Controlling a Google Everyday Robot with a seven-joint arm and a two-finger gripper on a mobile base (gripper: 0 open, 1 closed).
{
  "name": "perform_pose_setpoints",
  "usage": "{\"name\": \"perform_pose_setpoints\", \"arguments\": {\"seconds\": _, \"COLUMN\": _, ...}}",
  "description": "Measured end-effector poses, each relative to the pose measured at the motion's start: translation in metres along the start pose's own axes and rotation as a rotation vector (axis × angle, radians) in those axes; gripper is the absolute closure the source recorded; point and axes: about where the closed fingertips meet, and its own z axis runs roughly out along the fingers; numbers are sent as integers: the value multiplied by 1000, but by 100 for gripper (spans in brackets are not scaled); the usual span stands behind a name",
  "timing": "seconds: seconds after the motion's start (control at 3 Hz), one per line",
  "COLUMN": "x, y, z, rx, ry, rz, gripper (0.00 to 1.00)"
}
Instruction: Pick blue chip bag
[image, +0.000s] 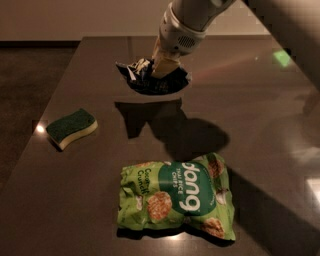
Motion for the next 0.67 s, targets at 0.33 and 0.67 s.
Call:
{"name": "perform_pose_setpoints", "arguments": {"seconds": 0.33, "x": -12, "y": -8, "z": -31, "rx": 39, "ry": -36, "rz": -94, "gripper": 100}}
{"name": "perform_pose_setpoints", "arguments": {"seconds": 0.67, "x": -29, "y": -16, "z": -60, "rx": 87, "ry": -78, "rz": -173, "gripper": 100}}
